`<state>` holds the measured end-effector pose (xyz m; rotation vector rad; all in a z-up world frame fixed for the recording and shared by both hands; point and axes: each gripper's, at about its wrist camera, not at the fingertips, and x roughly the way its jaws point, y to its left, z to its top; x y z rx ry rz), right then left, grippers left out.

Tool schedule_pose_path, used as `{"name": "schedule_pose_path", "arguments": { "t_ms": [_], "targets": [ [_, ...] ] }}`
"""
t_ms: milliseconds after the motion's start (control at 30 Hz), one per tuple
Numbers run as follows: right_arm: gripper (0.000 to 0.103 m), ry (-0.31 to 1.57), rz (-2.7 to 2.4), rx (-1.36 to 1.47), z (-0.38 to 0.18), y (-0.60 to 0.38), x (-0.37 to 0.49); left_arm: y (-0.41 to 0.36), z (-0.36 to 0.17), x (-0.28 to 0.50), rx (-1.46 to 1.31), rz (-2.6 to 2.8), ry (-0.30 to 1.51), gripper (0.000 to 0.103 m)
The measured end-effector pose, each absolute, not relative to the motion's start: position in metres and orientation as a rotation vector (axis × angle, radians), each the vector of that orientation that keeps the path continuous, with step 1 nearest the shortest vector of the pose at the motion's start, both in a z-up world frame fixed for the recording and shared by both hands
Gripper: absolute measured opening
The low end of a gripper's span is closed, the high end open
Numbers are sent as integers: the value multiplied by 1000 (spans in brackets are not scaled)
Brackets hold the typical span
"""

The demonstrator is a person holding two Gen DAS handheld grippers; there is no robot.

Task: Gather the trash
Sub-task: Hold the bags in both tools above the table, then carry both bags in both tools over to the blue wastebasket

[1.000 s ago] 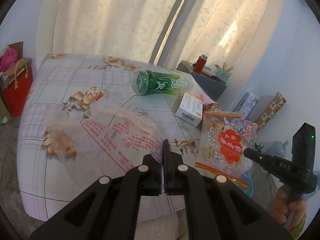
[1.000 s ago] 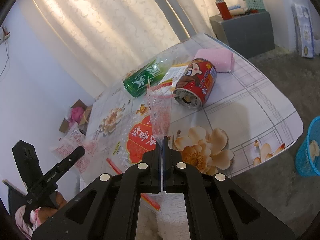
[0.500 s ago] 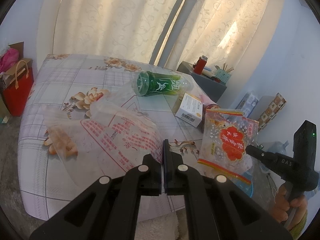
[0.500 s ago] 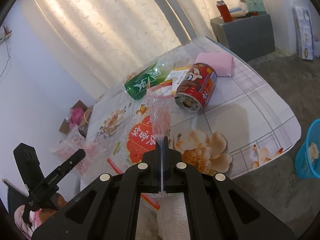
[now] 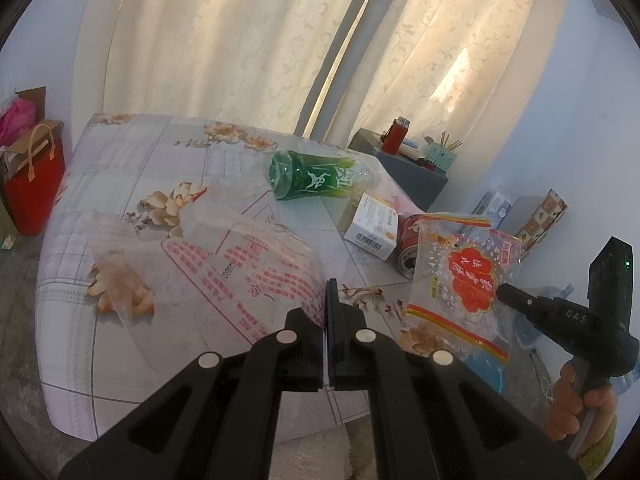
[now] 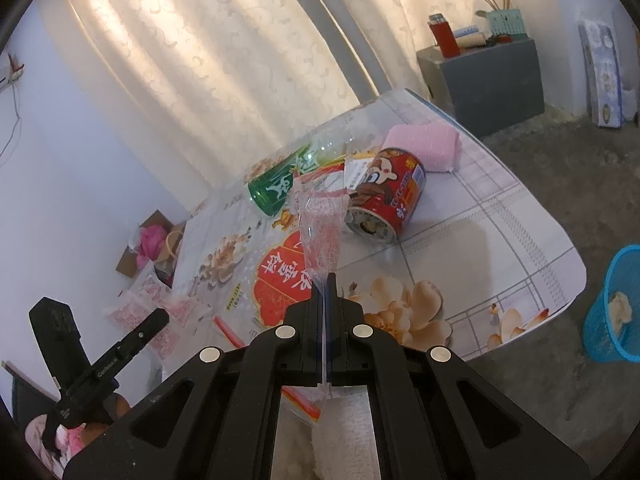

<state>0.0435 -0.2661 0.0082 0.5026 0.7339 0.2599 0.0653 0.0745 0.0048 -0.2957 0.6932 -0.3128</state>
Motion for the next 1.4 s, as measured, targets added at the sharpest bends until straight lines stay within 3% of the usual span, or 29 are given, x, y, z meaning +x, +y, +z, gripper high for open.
{"name": "schedule_pose_path", "arguments": {
  "t_ms": [1400],
  "targets": [
    [0, 569, 88, 543, 39, -358, 9, -16, 59, 87, -197, -554, 599, 1]
  ]
}}
